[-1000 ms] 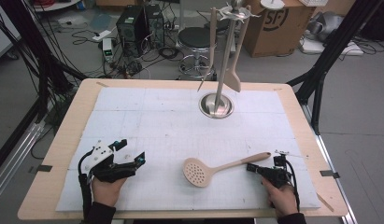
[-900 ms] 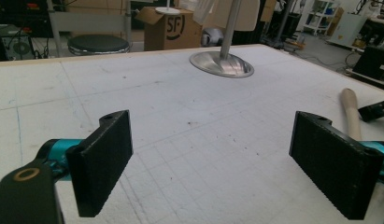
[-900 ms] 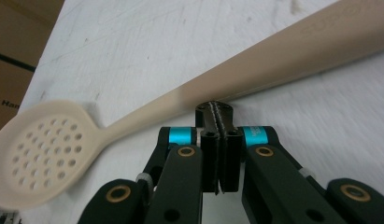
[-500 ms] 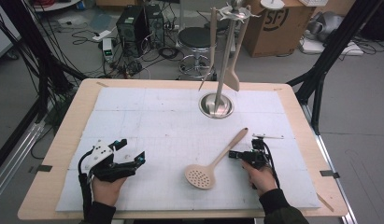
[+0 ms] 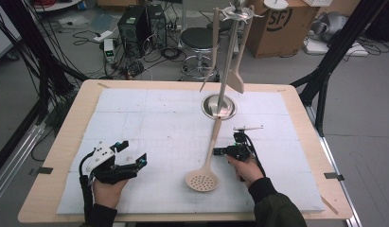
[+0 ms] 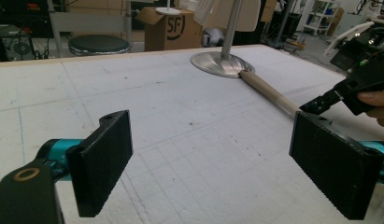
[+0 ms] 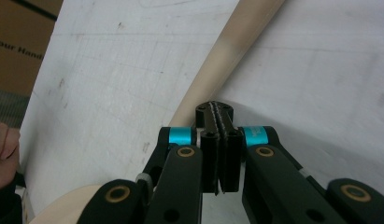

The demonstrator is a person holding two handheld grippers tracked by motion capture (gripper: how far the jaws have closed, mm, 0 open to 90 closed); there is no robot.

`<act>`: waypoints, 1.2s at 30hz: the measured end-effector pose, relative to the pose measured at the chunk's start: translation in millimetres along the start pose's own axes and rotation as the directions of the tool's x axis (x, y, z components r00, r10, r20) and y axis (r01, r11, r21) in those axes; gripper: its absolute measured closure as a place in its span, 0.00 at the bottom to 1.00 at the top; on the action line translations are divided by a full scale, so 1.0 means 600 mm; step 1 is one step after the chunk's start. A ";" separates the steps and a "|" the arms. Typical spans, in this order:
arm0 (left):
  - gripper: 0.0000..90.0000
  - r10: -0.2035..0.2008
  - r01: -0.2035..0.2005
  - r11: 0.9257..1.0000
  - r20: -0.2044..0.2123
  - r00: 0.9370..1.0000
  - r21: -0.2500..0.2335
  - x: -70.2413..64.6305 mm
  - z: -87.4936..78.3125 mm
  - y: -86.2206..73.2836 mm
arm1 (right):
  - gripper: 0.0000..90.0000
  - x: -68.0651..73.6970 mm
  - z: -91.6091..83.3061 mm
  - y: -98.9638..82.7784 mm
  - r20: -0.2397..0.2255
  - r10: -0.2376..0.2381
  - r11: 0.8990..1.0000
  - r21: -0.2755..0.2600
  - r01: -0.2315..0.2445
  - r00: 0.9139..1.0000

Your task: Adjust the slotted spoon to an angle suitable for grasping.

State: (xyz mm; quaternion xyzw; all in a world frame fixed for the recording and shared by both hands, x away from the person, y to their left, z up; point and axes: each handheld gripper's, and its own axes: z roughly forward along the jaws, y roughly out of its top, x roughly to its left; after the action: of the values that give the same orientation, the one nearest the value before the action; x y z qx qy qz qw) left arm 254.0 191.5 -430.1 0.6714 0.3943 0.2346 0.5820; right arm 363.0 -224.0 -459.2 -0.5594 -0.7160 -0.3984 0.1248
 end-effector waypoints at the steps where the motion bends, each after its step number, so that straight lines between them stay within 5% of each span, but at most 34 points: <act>1: 0.16 0.000 0.000 1.000 0.000 1.000 0.000 0.000 0.000 0.000 | 1.00 0.003 0.003 0.002 0.001 -0.002 1.000 0.003 0.002 1.000; 8: 0.15 -0.007 0.007 1.000 -0.004 1.000 -0.004 0.003 -0.003 -0.001 | 1.00 0.001 0.004 0.010 0.029 -0.015 1.000 -0.015 0.016 0.999; 14: 0.16 -0.006 0.006 1.000 -0.002 1.000 -0.002 0.003 -0.004 -0.001 | 1.00 -0.027 -0.006 0.032 0.074 0.058 0.994 -0.102 -0.050 0.996; 19: 0.16 -0.007 0.007 1.000 -0.005 1.000 0.000 0.005 -0.003 -0.002 | 1.00 -0.046 0.000 0.058 0.068 0.092 0.986 -0.148 -0.081 0.993; 31: 0.16 -0.010 0.010 1.000 -0.014 1.000 0.007 0.009 -0.012 -0.005 | 1.00 -0.027 0.040 0.084 0.031 0.076 0.990 -0.120 -0.071 0.997; 36: 0.16 -0.016 0.016 1.000 -0.025 1.000 0.004 0.012 -0.018 -0.006 | 1.00 -0.006 0.063 0.092 0.008 0.034 0.997 -0.066 -0.034 0.999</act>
State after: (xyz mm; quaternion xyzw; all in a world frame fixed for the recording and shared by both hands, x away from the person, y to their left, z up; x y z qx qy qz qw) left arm 248.9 204.1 -432.6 0.6664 0.4074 0.2373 0.5775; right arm 424.0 -196.8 -462.3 -0.5771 -0.6933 -0.4173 0.1099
